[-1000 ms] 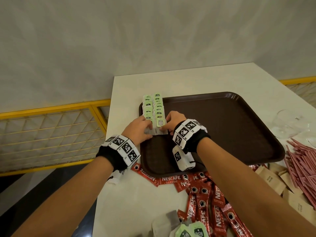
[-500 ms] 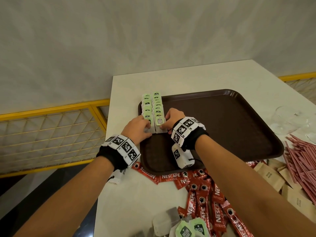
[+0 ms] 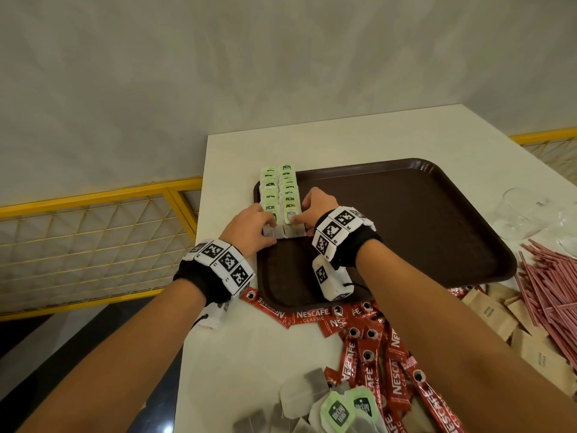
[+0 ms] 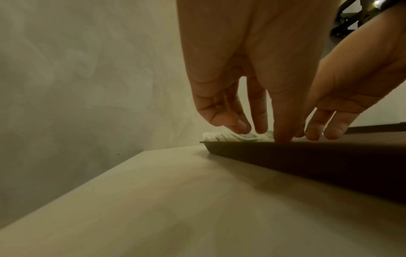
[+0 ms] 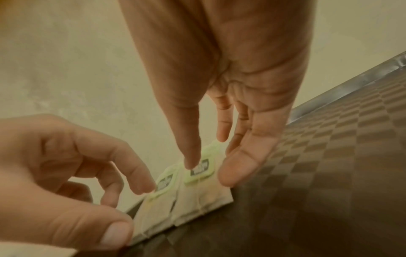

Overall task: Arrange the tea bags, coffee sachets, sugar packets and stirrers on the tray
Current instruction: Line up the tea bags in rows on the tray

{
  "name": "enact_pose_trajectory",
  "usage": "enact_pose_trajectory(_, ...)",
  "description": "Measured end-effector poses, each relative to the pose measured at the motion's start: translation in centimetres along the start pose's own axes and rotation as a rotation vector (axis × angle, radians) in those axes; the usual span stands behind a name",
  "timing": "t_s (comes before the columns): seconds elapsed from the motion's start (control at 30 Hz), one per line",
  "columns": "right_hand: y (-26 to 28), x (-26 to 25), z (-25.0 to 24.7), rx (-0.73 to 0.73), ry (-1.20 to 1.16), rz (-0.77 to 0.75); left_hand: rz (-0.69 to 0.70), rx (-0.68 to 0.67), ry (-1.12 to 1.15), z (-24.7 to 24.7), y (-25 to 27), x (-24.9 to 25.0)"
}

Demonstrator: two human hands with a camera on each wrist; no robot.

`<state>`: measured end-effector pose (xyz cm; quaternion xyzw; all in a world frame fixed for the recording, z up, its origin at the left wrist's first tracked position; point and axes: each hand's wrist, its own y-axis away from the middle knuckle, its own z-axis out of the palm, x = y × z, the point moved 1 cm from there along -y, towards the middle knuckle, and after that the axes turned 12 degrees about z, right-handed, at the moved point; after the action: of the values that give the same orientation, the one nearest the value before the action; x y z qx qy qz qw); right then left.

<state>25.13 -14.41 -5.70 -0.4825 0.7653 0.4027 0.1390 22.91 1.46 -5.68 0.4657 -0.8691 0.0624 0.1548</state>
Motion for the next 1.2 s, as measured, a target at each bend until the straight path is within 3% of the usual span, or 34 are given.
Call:
enact_pose_trajectory(0.2, 3.5, -0.7, -3.0, 0.044, -0.022, -0.112, 0.089, 0.043, 0.142, -1.3, 2.6, 3.0)
enact_pose_trajectory(0.37, 8.4, 2.0, -6.1, -0.100, -0.022, -0.158, 0.198, -0.186, 0.235, -1.2, 6.7, 7.6)
enact_pose_trajectory(0.5, 11.8, 6.7, -7.7, -0.111, 0.003, -0.102, 0.252, -0.308, 0.350, 0.1, 8.9, 11.0)
enact_pose_trajectory(0.63, 14.8, 11.8, -8.7, -0.104, 0.101, -0.039, 0.279, -0.563, 0.317, 1.6, 10.9, 13.3)
enact_pose_trajectory(0.7, 16.0, 14.1, -9.1, -0.115, 0.204, -0.005, 0.272, -0.604, 0.262, 2.6, 11.5, 14.1)
enact_pose_trajectory(0.9, 18.1, 17.4, -9.4, -0.190, 0.477, 0.070, 0.223, -0.544, 0.172, 4.7, 11.7, 14.9)
enact_pose_trajectory(1.07, 17.5, 18.4, -8.4, -0.026, 0.630, 0.135, 0.219, -0.504, 0.200, 4.4, 11.1, 15.0)
enact_pose_trajectory(1.2, 17.0, 18.0, -7.7, 0.018, 0.596, 0.113, 0.228, -0.387, 0.197, 3.7, 10.7, 14.9)
